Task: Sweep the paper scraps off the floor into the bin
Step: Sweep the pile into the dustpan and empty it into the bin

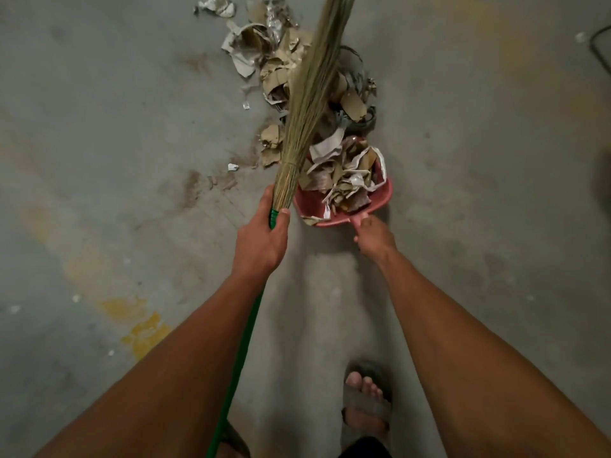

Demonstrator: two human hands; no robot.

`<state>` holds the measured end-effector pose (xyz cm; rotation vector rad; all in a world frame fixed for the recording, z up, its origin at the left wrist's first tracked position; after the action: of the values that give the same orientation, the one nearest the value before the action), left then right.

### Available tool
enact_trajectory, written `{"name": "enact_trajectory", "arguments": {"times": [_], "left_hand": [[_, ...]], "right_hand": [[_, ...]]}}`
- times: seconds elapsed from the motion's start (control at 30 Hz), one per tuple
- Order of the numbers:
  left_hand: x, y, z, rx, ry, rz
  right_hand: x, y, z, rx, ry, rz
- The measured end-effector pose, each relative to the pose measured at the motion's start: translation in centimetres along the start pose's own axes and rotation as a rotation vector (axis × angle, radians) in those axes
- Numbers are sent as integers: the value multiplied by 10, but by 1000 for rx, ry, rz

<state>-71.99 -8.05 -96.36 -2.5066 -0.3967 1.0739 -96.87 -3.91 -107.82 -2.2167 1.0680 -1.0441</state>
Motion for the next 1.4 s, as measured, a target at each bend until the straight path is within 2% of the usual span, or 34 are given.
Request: {"name": "enact_trajectory", "arguments": {"times": [0.13,0.33,0.5,0.7,0.97,1.17,1.4], "left_hand": [[10,13,9,6,67,42],[44,-27,27,141,171,-15],[52,-85,25,219,62,-15],[14,-115,7,224,-114,-12],[-60,-107,-21,50,-348,-71],[-90,-105,-22,3,-311,-139],[-95,-134,-8,97,-224,-157]], "right_hand": [[4,-1,4,-12,154,13],[-20,-27,10,-11,243,-46],[-45,-51,-1,-78,269,1],[-75,-82,-40,-84,360,69],[-96,-115,-100,-97,356,-9],[-108,-143,-138,-86,324,-53],[-131,-179,-170,-177,381,-13]]}}
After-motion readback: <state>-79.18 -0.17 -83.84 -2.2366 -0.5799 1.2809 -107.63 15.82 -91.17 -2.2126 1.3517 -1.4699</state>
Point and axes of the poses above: each hand's wrist, its own y-axis towards the middle knuckle, its own z-axis out of the palm, x = y × z, the point moved 5 cm from there along y, towards the middle knuckle, and after that the axes turned 5 degrees about -x, right-handed, at the moved point
